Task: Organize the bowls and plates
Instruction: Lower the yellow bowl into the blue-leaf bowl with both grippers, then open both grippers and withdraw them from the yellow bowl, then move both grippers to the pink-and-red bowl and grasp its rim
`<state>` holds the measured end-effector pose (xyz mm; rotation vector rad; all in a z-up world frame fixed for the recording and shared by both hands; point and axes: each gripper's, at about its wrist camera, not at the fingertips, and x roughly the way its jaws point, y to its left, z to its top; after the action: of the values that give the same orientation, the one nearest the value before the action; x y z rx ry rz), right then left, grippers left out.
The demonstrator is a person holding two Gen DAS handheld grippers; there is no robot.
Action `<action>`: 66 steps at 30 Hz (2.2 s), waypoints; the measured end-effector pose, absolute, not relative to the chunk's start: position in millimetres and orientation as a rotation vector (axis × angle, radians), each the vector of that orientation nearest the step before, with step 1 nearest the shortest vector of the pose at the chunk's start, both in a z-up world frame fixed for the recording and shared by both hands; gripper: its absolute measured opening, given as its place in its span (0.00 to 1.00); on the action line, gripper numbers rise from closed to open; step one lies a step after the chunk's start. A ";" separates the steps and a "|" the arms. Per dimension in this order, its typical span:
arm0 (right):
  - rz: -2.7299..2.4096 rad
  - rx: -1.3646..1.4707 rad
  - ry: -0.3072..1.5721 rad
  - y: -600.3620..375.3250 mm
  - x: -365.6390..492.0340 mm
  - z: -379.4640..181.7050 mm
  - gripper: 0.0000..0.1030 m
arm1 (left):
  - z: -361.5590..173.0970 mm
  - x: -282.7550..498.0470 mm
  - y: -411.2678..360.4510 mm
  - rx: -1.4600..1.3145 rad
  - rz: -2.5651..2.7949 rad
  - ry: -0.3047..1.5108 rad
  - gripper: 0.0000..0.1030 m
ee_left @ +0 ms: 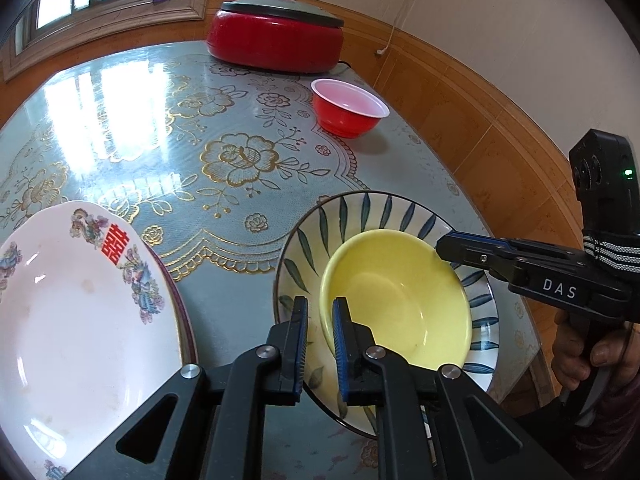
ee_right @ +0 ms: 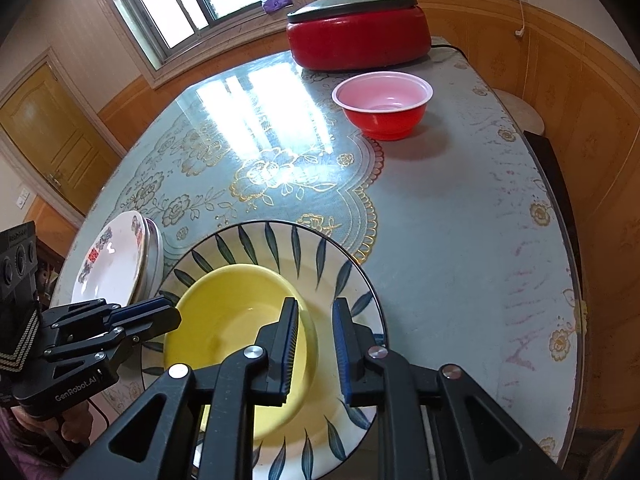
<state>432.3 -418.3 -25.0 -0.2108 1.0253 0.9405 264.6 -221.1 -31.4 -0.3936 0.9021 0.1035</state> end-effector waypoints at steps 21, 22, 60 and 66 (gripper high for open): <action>0.926 0.098 1.057 -430.2 506.6 -11.1 0.37 | 0.8 298.0 -188.8 -0.478 0.150 0.855 0.33; 0.911 0.113 1.063 -431.3 513.6 -12.2 0.37 | 1.6 301.8 -186.5 -0.484 0.153 0.858 0.33; 0.836 0.104 1.058 -396.6 636.9 -16.4 0.43 | -11.5 448.6 -150.4 -0.551 0.256 1.004 0.54; 0.863 0.098 1.049 -374.4 648.7 -20.5 0.43 | -14.3 475.4 -141.3 -0.597 0.250 1.028 0.49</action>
<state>648.7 -374.4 -20.5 0.0977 1.0490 0.8631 475.4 -141.3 -14.3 -0.5967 1.0285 0.2500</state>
